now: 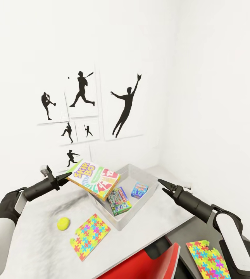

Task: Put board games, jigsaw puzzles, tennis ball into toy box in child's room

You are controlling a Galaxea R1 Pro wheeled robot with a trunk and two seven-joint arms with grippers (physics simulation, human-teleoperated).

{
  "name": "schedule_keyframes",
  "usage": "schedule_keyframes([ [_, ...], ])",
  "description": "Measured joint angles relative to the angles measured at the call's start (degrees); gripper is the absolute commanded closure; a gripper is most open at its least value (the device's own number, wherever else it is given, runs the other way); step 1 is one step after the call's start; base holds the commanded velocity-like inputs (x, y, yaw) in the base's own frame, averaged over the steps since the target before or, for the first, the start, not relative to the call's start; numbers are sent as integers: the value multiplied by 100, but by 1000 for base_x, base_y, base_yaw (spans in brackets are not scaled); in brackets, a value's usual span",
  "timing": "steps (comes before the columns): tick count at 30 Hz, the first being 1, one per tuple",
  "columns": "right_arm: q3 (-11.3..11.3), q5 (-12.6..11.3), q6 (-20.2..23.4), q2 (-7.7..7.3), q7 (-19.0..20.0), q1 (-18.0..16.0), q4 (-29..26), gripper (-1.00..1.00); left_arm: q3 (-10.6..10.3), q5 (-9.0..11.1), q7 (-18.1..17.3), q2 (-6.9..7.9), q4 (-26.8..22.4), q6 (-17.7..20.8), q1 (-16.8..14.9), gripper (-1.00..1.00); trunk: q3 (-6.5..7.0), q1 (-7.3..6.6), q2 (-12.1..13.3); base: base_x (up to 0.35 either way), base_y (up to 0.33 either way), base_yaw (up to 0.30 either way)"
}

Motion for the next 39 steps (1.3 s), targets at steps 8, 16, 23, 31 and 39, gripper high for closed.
schedule_keyframes([
  [8,6,0,0,0,0,-1,-2,-100,0,-1,6,-3,0,0,0,100,0,0,0,0,0,0],
  [16,3,0,0,0,0,-5,-2,-100,0,0,7,-3,0,-2,0,100,0,0,0,0,0,0],
  [23,-2,0,0,-9,7,-1,-2,-100,0,-1,26,-11,0,0,0,100,0,0,0,0,0,0],
  [31,-9,0,0,-38,17,0,-2,-100,1,-18,182,-64,1,6,1,100,0,0,0,0,0,0],
  [39,-41,1,2,-66,27,-5,-2,-100,-122,51,1203,-746,-289,85,-109,100,0,0,0,0,0,0],
])
